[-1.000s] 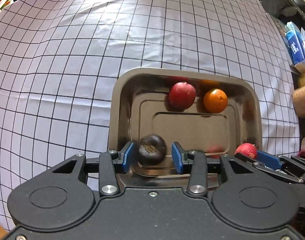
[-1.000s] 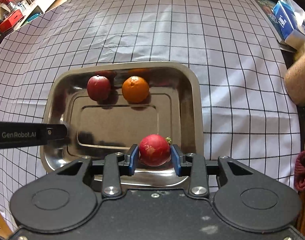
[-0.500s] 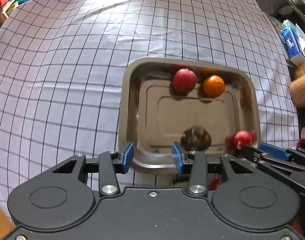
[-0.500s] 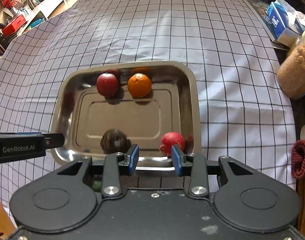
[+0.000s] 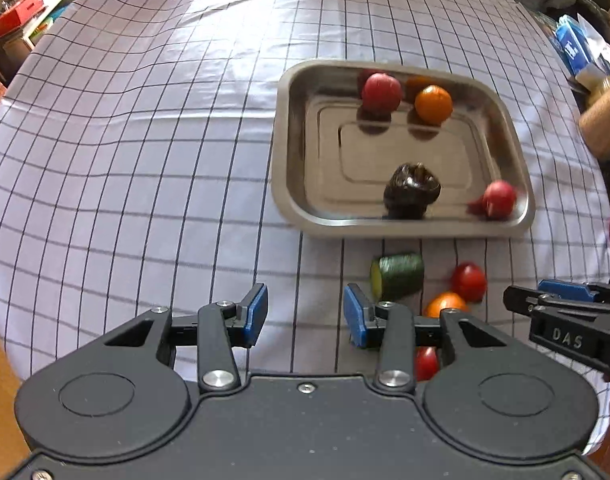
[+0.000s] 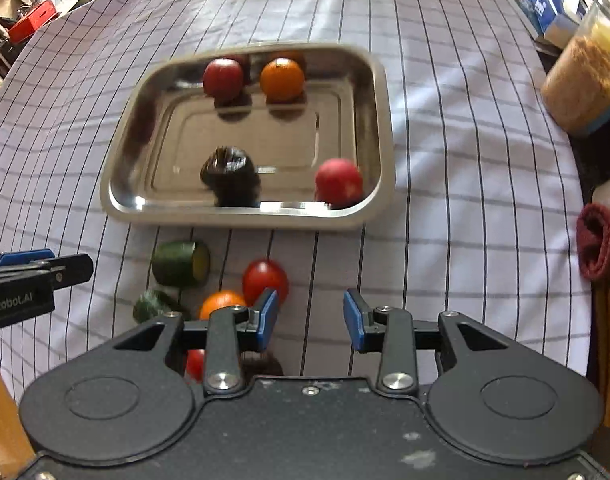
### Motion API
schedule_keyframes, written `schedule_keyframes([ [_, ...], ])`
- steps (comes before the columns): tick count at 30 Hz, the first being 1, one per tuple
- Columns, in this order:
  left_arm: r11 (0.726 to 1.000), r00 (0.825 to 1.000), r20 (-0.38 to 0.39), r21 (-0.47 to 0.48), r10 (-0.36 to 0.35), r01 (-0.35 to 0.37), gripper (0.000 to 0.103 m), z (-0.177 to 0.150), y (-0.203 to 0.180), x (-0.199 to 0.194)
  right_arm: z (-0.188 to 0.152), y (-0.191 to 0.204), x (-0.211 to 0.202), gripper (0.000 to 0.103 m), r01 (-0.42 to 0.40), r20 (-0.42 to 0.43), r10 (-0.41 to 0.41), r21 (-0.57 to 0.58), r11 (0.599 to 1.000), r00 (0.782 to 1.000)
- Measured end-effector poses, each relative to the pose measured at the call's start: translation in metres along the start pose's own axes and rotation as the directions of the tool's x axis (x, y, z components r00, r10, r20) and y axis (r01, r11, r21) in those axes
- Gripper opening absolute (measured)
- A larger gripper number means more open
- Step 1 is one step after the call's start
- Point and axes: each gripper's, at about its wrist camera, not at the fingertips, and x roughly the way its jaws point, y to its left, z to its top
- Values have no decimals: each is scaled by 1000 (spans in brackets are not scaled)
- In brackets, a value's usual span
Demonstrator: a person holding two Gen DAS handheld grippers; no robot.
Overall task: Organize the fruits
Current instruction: 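Withdraw both grippers from the tray back toward the remaining fruit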
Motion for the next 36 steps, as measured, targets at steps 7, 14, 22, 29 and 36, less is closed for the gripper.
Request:
schedule_keyframes([
  [7, 1000, 1000, 10, -18, -13, 14, 50, -31, 3, -4, -24, 5, -9, 44, 0, 55, 2, -43, 999, 998],
  [14, 1000, 998, 63, -28, 11, -9, 51, -54, 2, -10, -48, 14, -25, 46, 24, 146, -2, -149, 989, 989],
  [22, 998, 991, 128, 28, 45, -49, 53, -81, -4, -16, -79, 16, -37, 48, 80, 229, -25, -234, 969, 973],
  [29, 1000, 995, 100, 21, 20, -23, 53, -100, -5, -14, -103, 9, -38, 50, 66, 222, -23, -186, 980, 975],
  [36, 1000, 997, 77, 8, 17, -18, 53, -115, -9, -14, -113, -5, -26, 52, -20, 52, 24, -74, 997, 998],
])
